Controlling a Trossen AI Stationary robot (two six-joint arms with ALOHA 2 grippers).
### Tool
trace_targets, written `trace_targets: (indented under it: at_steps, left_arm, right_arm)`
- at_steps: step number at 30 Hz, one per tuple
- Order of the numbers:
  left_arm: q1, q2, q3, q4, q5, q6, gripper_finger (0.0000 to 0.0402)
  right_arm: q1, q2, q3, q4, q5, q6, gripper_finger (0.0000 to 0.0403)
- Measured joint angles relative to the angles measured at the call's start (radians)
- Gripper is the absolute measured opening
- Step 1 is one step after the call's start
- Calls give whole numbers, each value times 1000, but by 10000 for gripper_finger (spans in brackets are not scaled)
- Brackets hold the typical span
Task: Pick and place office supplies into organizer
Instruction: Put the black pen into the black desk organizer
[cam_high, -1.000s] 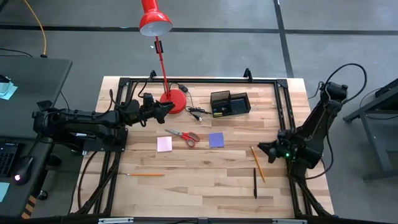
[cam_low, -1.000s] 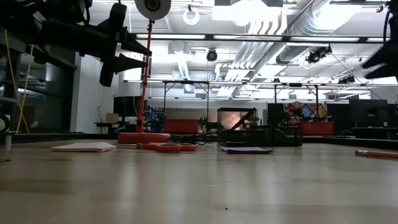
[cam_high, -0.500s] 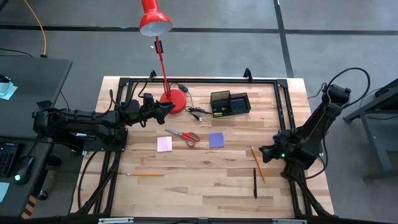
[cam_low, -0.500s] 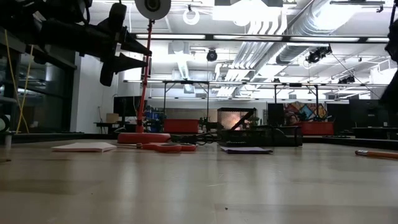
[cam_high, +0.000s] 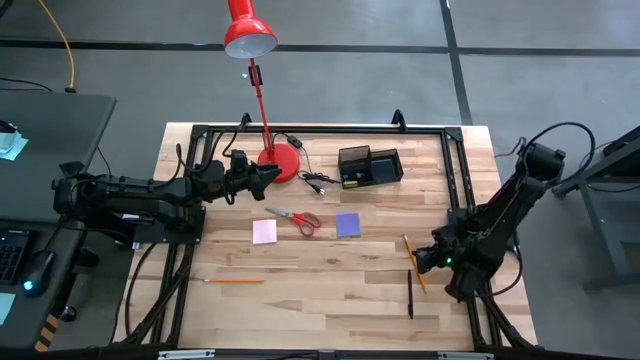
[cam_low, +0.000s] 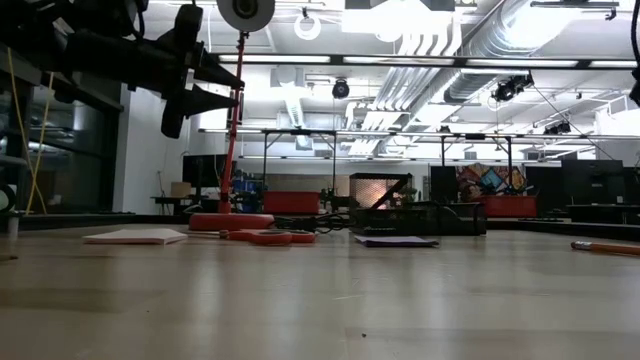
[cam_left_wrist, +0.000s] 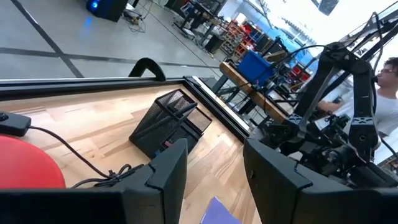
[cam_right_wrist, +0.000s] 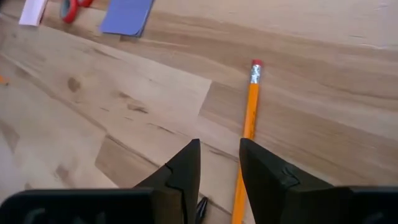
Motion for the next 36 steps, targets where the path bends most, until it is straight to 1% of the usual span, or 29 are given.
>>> trace_targets:
  at_steps: [3,8,10,12,14,16,18,22,29,33,34,36]
  left_arm:
    - [0,0,0,1,1,0,145]
    - [0,0,0,2,4,0,145]
    - [0,0,0,1,4,0,145]
    - [0,0,0,1,4,0,145]
    - [0,0,0,1,4,0,145]
    - [0,0,0,1,5,0,145]
    - [0,0,0,2,12,0,145]
    - [0,0,0,3,15,-3,145]
    - [0,0,0,3,16,-4,145]
    - [0,0,0,2,16,-3,145]
    - [0,0,0,1,16,-2,145]
    - [0,0,0,-4,16,2,145]
  right_arm:
    - [0,35,0,1,1,21,103]
    - [0,101,0,26,-77,40,103]
    - [0,130,0,55,-42,51,103]
    - [0,156,0,102,60,35,103]
    - [-10,184,1,127,115,29,103]
    - [-33,214,1,136,100,36,103]
    - [-57,246,1,146,62,32,103]
    - [-98,302,1,182,39,-2,103]
    - [-126,339,2,239,82,-42,103]
    - [-125,325,33,243,188,-40,103]
    - [-131,322,44,243,200,-42,103]
    - [-147,322,61,234,186,-71,103]
